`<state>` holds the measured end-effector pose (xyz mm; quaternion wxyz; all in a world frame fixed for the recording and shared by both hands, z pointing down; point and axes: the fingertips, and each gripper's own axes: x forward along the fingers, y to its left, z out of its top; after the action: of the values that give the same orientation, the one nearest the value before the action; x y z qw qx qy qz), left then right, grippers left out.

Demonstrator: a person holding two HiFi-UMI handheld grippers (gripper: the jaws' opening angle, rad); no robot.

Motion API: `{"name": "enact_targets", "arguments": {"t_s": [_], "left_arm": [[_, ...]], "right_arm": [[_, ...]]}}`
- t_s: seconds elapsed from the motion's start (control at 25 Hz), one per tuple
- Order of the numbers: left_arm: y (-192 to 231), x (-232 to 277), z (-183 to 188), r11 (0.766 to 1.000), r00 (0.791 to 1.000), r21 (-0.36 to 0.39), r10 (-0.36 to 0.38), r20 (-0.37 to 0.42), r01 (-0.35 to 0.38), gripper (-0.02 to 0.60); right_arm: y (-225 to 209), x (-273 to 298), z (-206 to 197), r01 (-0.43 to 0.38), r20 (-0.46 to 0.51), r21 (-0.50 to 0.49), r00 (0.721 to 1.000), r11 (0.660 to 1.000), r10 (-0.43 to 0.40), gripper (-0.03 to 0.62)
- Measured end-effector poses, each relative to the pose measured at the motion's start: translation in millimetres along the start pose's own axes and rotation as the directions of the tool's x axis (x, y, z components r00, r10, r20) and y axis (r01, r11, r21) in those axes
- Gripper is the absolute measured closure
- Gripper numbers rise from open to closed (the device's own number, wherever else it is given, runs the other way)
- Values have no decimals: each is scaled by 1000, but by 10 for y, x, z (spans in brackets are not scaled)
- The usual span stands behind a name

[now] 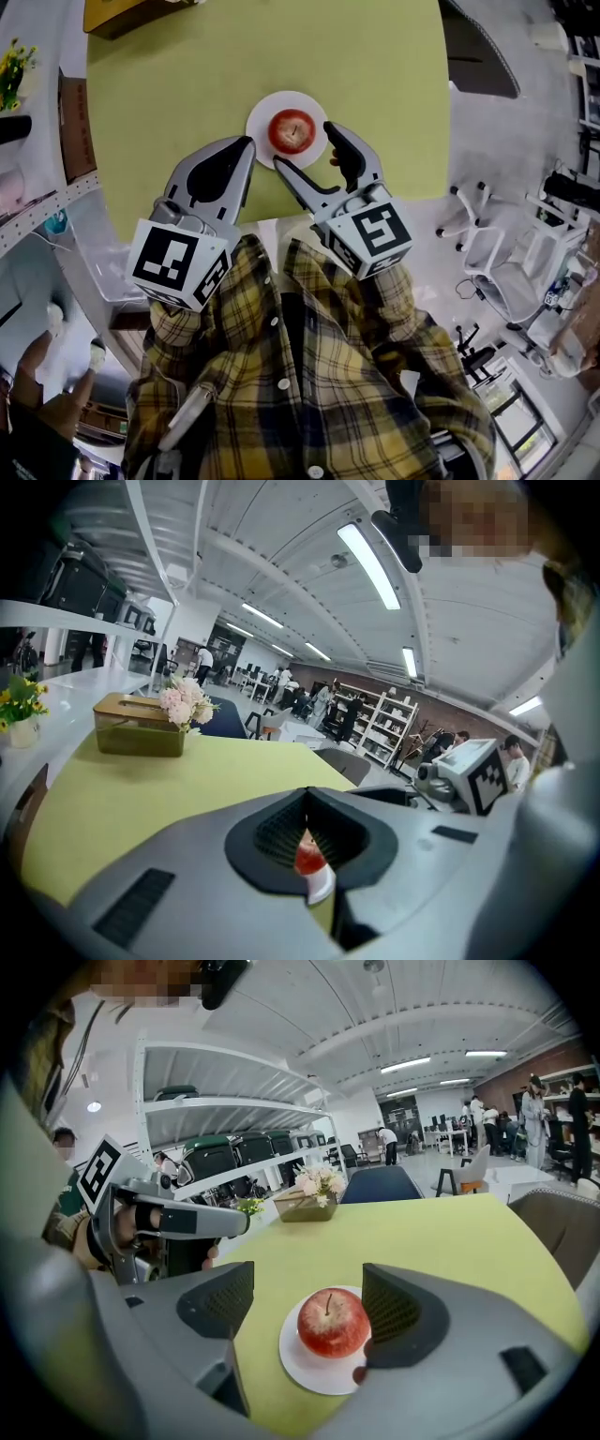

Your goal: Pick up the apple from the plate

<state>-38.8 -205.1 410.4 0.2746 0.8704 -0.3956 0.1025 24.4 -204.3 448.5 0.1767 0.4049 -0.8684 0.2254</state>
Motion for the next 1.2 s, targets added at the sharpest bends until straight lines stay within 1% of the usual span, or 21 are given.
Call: {"name": "enact_targets", "arguments": {"t_s": [0.24,0.48,0.64,0.88,1.08,1.2], "left_arm": [[-16,54,-68,1000,1000,-6,5,-22,-5,574],[125,65,-218,999,999,-33,17,-49,-19,574],[144,89,-287,998,998,-51,23,-63,-26,574],[196,107,-386,997,997,-71,20,-78,-25,574],[227,118,-443,996,996,-82,20,-84,-27,574],[218,129,-461,996,996,-88,16,-88,-24,574]], "right_arm": [[-54,53,-130,-7,-34,-18,999,1000,6,235],[-107,237,-298,3,-70,-21,998,1000,-4,217],[-185,308,-413,19,-103,-46,994,999,-24,212],[-249,408,-572,41,-145,-42,988,998,-46,210],[-242,470,-634,31,-167,-52,985,998,-39,210],[-257,499,-674,37,-186,-68,981,997,-49,210]]}}
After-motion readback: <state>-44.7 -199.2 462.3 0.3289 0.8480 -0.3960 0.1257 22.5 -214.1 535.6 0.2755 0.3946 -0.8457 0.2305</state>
